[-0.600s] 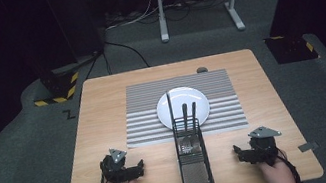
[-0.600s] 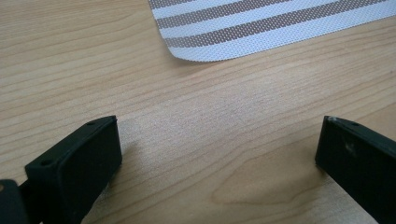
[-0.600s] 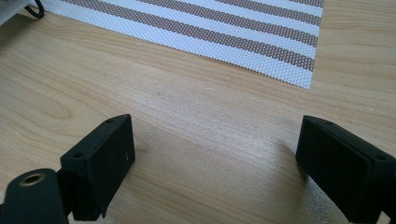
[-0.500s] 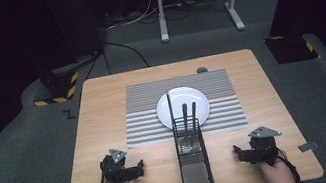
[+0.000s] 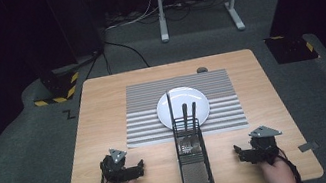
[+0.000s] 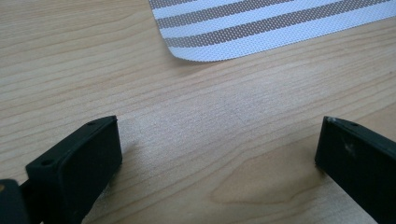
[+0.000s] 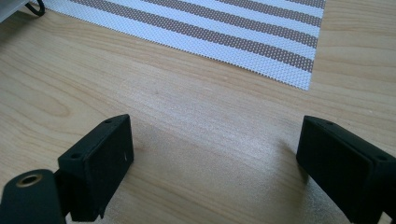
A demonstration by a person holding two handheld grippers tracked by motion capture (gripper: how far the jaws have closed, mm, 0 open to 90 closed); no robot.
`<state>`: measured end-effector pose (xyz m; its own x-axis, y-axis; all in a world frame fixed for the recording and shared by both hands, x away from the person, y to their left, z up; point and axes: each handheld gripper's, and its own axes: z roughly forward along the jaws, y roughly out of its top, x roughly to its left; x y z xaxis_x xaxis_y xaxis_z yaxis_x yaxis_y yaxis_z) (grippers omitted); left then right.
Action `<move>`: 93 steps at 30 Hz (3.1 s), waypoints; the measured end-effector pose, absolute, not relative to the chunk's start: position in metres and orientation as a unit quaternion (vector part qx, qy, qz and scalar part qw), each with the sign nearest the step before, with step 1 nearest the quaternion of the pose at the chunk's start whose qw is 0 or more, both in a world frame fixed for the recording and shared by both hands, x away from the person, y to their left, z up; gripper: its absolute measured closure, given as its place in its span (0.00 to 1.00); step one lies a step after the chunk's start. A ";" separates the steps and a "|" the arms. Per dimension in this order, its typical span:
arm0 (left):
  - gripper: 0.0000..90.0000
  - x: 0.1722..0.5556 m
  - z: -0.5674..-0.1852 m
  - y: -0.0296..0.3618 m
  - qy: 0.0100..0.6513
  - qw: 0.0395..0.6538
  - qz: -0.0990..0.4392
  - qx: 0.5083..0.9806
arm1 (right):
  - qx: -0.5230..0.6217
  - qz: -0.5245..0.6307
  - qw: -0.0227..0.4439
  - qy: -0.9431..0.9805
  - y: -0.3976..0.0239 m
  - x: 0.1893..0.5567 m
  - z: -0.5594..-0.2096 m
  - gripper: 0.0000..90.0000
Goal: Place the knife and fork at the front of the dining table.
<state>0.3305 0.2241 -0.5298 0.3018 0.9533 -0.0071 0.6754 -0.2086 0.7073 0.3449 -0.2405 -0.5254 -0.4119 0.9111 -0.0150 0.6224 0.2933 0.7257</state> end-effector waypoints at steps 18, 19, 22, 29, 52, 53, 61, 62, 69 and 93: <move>0.00 0.315 -0.509 0.213 0.515 0.391 0.248 0.722 | 0.494 0.328 0.220 0.775 -0.240 0.345 -0.525 0.12; 0.00 0.313 -0.506 0.211 0.510 0.398 0.246 0.722 | 0.494 0.328 0.220 0.774 -0.240 0.345 -0.525 0.12; 0.00 0.311 -0.501 0.210 0.506 0.415 0.241 0.717 | 0.494 0.329 0.220 0.774 -0.240 0.346 -0.525 0.11; 0.01 0.307 -0.494 0.208 0.494 0.466 0.235 0.696 | 0.497 0.328 0.221 0.772 -0.240 0.347 -0.525 0.11; 0.04 0.303 -0.460 0.179 0.442 0.521 0.268 0.679 | 0.496 0.328 0.221 0.773 -0.239 0.347 -0.526 0.11; 0.03 0.302 -0.457 0.177 0.440 0.524 0.271 0.677 | 0.495 0.328 0.221 0.773 -0.240 0.347 -0.526 0.11; 0.03 0.305 -0.441 0.162 0.418 0.540 0.297 0.668 | 0.496 0.328 0.221 0.773 -0.239 0.347 -0.526 0.11; 0.03 0.305 -0.439 0.160 0.415 0.544 0.302 0.663 | 0.496 0.328 0.221 0.773 -0.239 0.347 -0.526 0.11; 0.07 0.310 -0.430 0.149 0.402 0.569 0.299 0.652 | 0.494 0.328 0.221 0.774 -0.240 0.347 -0.526 0.11; 0.18 0.346 -0.414 0.107 0.405 0.559 0.308 0.655 | 0.494 0.328 0.220 0.775 -0.240 0.347 -0.525 0.12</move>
